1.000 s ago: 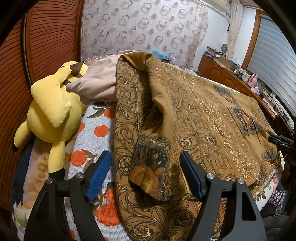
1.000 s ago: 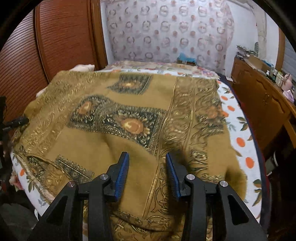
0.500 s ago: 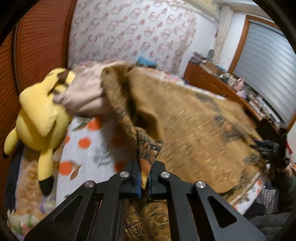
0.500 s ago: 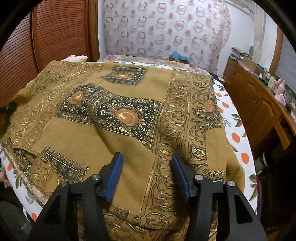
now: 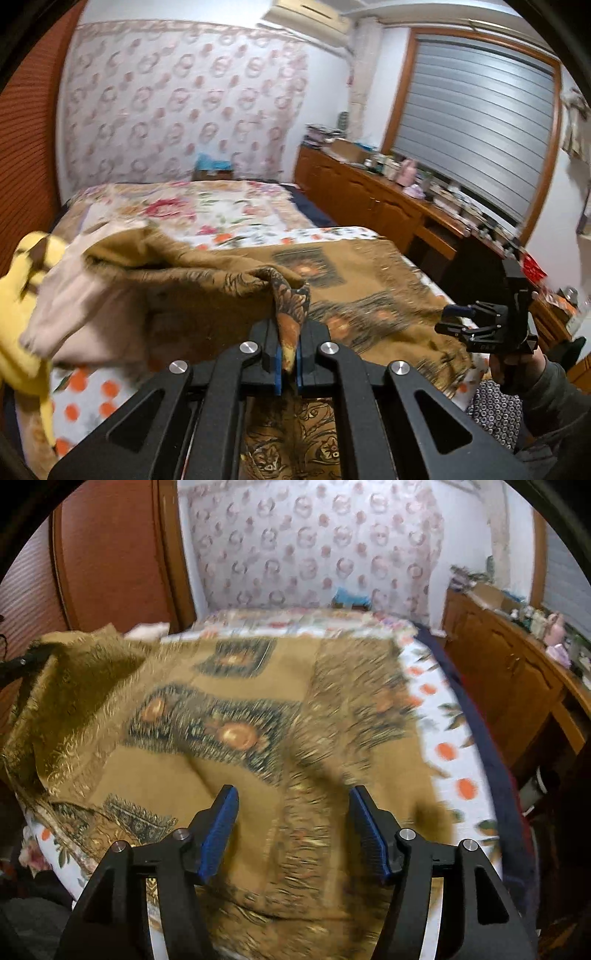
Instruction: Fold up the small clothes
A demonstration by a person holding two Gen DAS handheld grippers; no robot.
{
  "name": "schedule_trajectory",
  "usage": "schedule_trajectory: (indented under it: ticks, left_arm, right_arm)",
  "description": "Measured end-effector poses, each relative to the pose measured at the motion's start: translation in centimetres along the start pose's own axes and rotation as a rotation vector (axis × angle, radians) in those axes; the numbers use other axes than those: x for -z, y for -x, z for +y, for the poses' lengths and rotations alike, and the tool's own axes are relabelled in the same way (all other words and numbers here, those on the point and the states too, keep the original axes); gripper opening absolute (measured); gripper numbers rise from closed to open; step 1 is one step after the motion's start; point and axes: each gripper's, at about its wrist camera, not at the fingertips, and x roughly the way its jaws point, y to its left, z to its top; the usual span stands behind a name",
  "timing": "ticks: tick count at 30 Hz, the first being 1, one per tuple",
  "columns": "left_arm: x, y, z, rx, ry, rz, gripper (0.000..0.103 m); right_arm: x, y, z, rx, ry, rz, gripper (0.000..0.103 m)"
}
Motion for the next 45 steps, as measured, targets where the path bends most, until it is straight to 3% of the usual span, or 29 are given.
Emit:
schedule_trajectory:
  ticks: [8,17,19,20,21,23,26,37,45]
  left_arm:
    - [-4.9,-4.7,-7.2,0.159,-0.094,0.024,0.005]
    - [-6.4,-6.7,-15.4,0.275,-0.227,0.070,0.005]
    - [-6.0,-7.5,-16.4,0.262,-0.257,0.114,0.008]
    - [-5.8,-7.8,-16.5,0.260,-0.265,0.132,0.015]
    - [-5.6,-8.0,-16.6,0.258,-0.275,0.141,0.032]
    - [-5.1,-7.5,-16.2,0.230,-0.290,0.124,0.054]
    - [-4.8,-7.4,-15.5,0.220,-0.262,0.123,0.071]
    - [-2.8,-4.2,-8.1,0.044,-0.139,0.049,0.075]
    - [-1.4,-2.2,-3.2,-0.076,-0.081,0.032,0.075]
  right_arm:
    - [0.9,5.3,-3.1,0.034,-0.027,-0.102,0.065]
    - [2.1,8.7,-5.3,0.071,-0.095,-0.157,0.065]
    - [2.2,8.8,-5.6,0.072,-0.100,-0.155,0.065]
    - [2.1,8.8,-5.8,0.071,-0.100,-0.152,0.065]
    - [2.1,8.7,-5.8,0.068,-0.098,-0.150,0.065]
    - [1.8,8.4,-6.0,0.070,-0.088,-0.148,0.065]
    - [1.5,7.9,-5.9,0.061,-0.083,-0.154,0.065]
    - [-0.9,4.4,-3.1,-0.018,-0.010,-0.130,0.065]
    - [-4.1,-0.2,2.1,-0.127,0.127,-0.093,0.065]
